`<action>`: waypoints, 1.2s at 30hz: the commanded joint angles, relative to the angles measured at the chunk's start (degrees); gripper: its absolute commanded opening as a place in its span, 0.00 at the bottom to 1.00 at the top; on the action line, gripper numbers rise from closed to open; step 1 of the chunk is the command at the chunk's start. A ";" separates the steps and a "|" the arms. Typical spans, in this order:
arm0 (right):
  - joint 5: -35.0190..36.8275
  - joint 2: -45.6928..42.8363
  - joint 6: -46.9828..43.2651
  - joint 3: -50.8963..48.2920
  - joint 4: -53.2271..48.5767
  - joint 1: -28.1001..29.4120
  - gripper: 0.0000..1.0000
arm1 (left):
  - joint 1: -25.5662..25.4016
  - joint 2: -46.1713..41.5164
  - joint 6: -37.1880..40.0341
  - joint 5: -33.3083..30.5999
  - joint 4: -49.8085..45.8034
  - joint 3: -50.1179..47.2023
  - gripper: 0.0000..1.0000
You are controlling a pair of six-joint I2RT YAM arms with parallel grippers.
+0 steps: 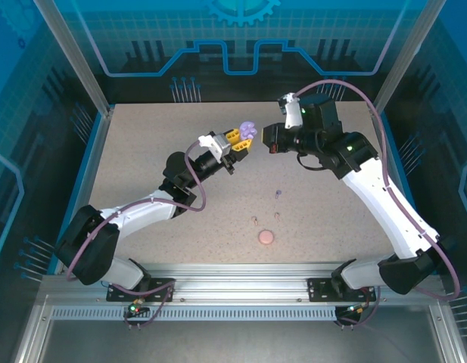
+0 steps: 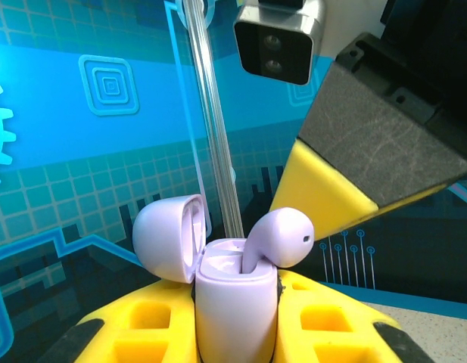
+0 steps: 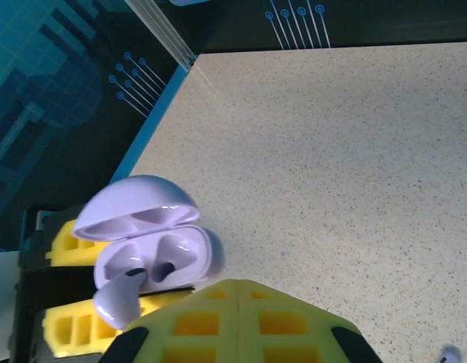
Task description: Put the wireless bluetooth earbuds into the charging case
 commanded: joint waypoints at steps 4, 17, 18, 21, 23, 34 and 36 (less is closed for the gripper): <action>-2.38 1.23 -0.46 4.40 -2.82 3.23 0.00 | 0.36 0.88 -0.99 -0.55 1.78 1.40 0.00; -1.47 3.27 -0.59 7.33 -2.97 6.18 0.00 | 0.32 0.96 -1.21 -0.46 1.88 1.20 0.00; -1.39 3.28 -0.42 7.52 -2.82 6.14 0.00 | 0.28 0.99 -1.24 -0.46 1.94 1.19 0.00; -0.43 2.26 -0.69 8.24 -2.24 5.89 0.00 | 0.28 1.23 -1.35 -0.72 2.12 1.11 0.00; 1.09 0.07 -0.71 7.65 -1.52 5.22 0.00 | 0.27 1.10 -1.35 -0.79 2.25 0.88 0.00; 12.34 -9.13 8.32 -12.99 -5.59 -6.43 0.46 | 1.55 -1.99 0.22 -2.83 2.38 -2.13 0.00; 12.50 -7.18 10.15 -16.73 -4.93 -7.86 0.52 | 1.84 -2.88 0.21 -2.92 2.21 -2.79 0.00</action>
